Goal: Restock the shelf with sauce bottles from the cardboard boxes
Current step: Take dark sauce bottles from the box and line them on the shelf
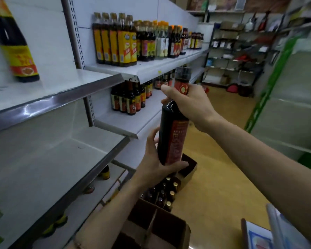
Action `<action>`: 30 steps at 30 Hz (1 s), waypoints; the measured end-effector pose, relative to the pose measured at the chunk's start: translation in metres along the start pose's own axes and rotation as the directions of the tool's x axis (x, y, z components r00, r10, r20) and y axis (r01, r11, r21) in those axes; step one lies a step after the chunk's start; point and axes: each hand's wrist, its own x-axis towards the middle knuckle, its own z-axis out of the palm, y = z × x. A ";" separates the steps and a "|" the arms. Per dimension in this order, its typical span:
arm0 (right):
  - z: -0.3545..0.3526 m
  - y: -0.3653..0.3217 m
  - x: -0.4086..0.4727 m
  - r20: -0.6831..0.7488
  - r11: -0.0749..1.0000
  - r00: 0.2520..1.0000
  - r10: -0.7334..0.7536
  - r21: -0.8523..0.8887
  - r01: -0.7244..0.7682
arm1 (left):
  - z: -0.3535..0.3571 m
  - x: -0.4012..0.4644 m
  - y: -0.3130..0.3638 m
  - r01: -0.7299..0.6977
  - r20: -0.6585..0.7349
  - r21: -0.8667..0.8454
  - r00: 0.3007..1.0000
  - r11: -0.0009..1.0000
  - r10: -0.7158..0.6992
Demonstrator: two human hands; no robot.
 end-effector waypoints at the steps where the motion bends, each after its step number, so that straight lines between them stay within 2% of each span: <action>1: -0.007 0.000 0.002 -0.029 1.000 0.999 0.021 0.007 -0.020 | 0.010 0.004 0.001 -0.026 -0.048 0.039 0.998 0.999 0.028; 4: -0.033 0.002 0.007 -0.095 0.997 0.993 0.067 0.035 -0.064 | 0.039 0.022 0.008 -0.090 -0.150 0.078 0.984 0.993 0.101; 6: -0.056 0.005 0.008 -0.095 0.996 0.992 0.084 0.047 -0.079 | 0.058 0.036 0.017 -0.122 -0.150 0.032 0.981 0.992 0.126; 8: -0.086 0.010 0.011 -0.045 0.994 0.994 0.101 0.032 -0.100 | 0.079 0.052 0.023 -0.131 -0.127 -0.012 0.984 0.991 0.128; 12: -0.153 0.028 0.019 0.159 0.982 0.969 0.187 -0.032 -0.184 | 0.130 0.084 0.032 -0.051 -0.041 -0.108 0.998 0.993 0.047; 16: -0.212 0.063 0.027 0.227 0.978 0.960 0.166 0.087 -0.190 | 0.178 0.117 0.035 -0.001 0.094 -0.164 0.995 0.986 0.017; 20: -0.253 0.096 0.035 0.162 0.990 0.985 0.059 0.117 -0.078 | 0.216 0.151 0.033 0.027 0.193 -0.252 0.981 0.967 0.023; 23: -0.273 0.119 0.045 0.064 0.999 0.998 -0.003 0.034 0.001 | 0.239 0.175 0.030 0.001 0.237 -0.253 0.970 0.968 0.061; 27: -0.289 0.144 0.065 -0.107 0.999 0.993 -0.045 -0.016 0.044 | 0.263 0.204 0.026 -0.001 0.202 -0.273 0.978 0.962 0.058; 30: -0.302 0.160 0.087 -0.178 0.998 0.983 -0.052 -0.030 0.048 | 0.278 0.236 0.021 -0.031 0.163 -0.268 0.984 0.963 0.077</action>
